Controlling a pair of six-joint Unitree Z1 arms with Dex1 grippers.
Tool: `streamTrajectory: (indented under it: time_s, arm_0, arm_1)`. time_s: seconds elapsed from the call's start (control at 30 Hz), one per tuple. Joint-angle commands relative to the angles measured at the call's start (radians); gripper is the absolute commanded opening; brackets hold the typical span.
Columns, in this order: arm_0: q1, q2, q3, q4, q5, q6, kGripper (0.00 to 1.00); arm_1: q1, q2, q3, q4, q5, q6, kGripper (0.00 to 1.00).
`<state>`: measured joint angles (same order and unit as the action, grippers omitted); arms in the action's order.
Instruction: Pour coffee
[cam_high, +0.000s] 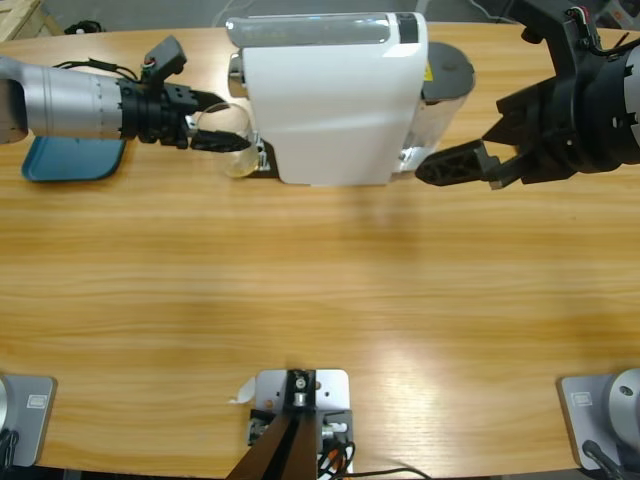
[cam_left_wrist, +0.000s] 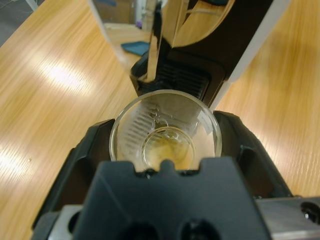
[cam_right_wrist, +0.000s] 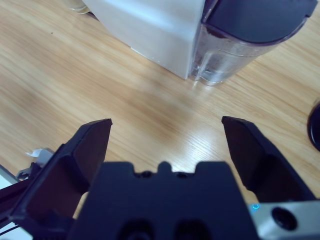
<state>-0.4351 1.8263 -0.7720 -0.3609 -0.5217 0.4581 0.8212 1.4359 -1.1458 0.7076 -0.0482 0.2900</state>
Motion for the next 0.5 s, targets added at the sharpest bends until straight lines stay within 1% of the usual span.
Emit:
streamTrajectory:
  time_s: [0.03, 0.17, 0.23, 0.37, 0.5]
  arm_0:
    - [0.084, -0.097, 0.058, 0.004, 0.029, 0.001, 0.098]
    - [0.211, -0.172, 0.081, 0.019, 0.051, -0.026, 0.098]
    - [0.271, -0.193, 0.083, 0.049, 0.091, -0.053, 0.098]
    - [0.349, -0.207, 0.09, 0.069, 0.193, -0.125, 0.098]
    - [0.461, -0.212, 0.099, 0.097, 0.281, -0.194, 0.098]
  arm_1:
    - [0.004, 0.029, 0.042, -0.017, 0.021, 0.014, 1.0]
    - [0.004, 0.031, 0.046, -0.03, 0.024, 0.014, 1.0]
    - [0.004, 0.033, 0.047, -0.037, 0.024, 0.014, 1.0]
    - [0.004, 0.041, 0.048, -0.05, 0.025, 0.014, 1.0]
    - [0.004, 0.047, 0.049, -0.054, 0.025, 0.015, 1.0]
